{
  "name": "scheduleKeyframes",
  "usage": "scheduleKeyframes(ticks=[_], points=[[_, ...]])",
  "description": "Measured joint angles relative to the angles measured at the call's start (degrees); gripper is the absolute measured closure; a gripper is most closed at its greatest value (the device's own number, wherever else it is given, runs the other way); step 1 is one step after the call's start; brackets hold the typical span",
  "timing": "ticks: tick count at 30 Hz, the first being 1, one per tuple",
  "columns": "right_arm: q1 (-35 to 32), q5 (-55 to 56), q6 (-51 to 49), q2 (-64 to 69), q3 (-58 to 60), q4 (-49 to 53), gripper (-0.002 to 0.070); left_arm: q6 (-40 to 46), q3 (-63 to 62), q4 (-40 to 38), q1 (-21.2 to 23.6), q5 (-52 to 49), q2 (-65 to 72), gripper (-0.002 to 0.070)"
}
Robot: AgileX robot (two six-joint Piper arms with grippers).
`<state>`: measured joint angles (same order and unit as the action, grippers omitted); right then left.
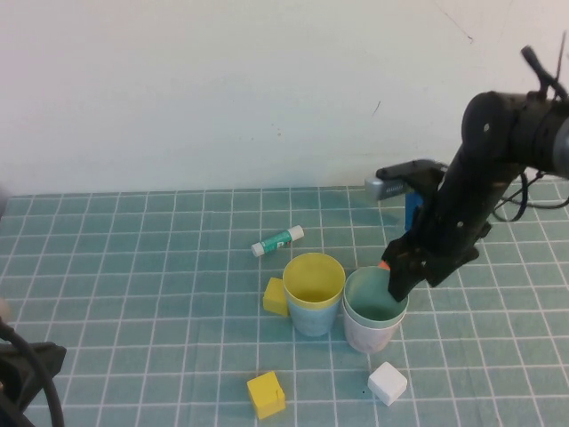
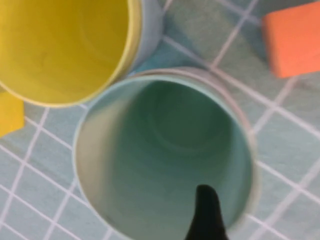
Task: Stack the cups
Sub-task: Pick up the pink cup, then place the pink cup on the yellow cup
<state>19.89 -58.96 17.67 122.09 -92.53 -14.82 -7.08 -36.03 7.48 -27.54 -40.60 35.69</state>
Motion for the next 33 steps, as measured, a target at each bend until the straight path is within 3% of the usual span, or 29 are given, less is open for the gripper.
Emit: scheduleKeyframes(ticks=[5, 7, 9, 11, 14, 26, 33], points=[[0.0, 0.42, 1.71, 5.16, 0.0, -6.21, 0.0195, -0.44, 0.0, 0.0, 0.0, 0.0, 0.0, 0.0676], [0.0, 0.65, 3.66, 6.45, 0.0, -7.72, 0.0236, -0.44, 0.0, 0.0, 0.0, 0.0, 0.0, 0.0676], [0.0, 0.65, 5.62, 6.96, 0.0, -8.26, 0.0358, -0.44, 0.0, 0.0, 0.0, 0.0, 0.0, 0.0676], [0.0, 0.65, 6.66, 7.06, 0.0, -8.51, 0.0524, -0.51, 0.0, 0.0, 0.0, -0.07, 0.0, 0.0676], [0.0, -0.82, 7.86, 6.37, 0.0, -8.41, 0.063, -0.51, 0.0, 0.21, 0.0, -0.07, 0.0, 0.0676], [0.0, -5.67, 8.33, -9.93, -0.46, -1.93, 0.0645, -0.58, 0.0, 0.55, 0.0, -0.22, 0.0, 0.0676], [2.72, -6.25, 8.42, -11.17, -8.46, -1.4, 0.0645, -0.58, 0.0, 0.6, 0.0, -0.26, 0.0, 0.0676]])
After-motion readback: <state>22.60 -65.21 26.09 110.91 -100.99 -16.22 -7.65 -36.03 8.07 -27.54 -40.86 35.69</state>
